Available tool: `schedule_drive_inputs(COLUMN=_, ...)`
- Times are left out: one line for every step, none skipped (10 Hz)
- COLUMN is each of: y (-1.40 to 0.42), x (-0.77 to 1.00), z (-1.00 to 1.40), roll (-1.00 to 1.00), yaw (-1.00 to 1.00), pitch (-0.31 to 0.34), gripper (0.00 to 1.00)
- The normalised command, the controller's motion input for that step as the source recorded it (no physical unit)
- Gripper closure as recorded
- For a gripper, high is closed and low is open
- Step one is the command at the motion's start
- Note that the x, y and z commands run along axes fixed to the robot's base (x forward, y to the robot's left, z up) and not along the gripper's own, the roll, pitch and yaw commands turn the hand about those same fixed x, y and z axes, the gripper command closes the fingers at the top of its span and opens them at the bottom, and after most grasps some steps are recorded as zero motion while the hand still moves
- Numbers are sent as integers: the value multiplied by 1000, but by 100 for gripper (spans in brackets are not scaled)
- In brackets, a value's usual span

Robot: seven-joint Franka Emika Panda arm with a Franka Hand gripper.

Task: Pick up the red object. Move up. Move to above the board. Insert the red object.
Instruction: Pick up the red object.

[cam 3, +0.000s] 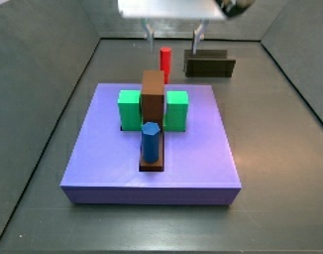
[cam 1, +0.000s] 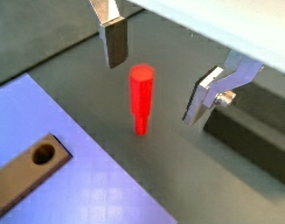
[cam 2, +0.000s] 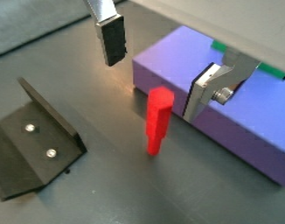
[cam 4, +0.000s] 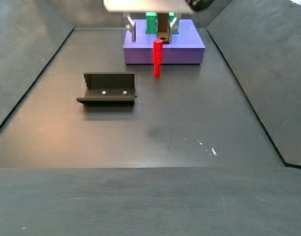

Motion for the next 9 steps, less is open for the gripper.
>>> schedule_drive_inputs(y=0, x=-226, z=-451, roll=407, yaw=-169, pitch=-3, gripper=0)
schedule_drive_inputs(y=0, x=-194, z=-394, roll=361, yaw=-203, pitch=-16, gripper=0)
schedule_drive_inputs(y=-43, x=-54, z=-329, roll=324, yaw=-174, pitch=-1, gripper=0)
schedule_drive_inputs(y=0, x=0, z=-180, roll=203, yaw=-123, pitch=0, gripper=0)
schedule_drive_inputs(y=51, x=0, z=-11, roll=54, yaw=-34, pitch=0, gripper=0)
schedule_drive_inputs(y=120, x=0, z=0, roll=0, yaw=-3, pitch=0, gripper=0)
schedule_drive_inputs(y=169, x=-14, z=0, roll=0, yaw=-20, pitch=0, gripper=0)
schedule_drive_inputs(y=43, x=0, z=0, roll=0, yaw=-6, pitch=0, gripper=0)
schedule_drive_inputs(y=0, x=-17, z=0, roll=0, yaw=-6, pitch=0, gripper=0)
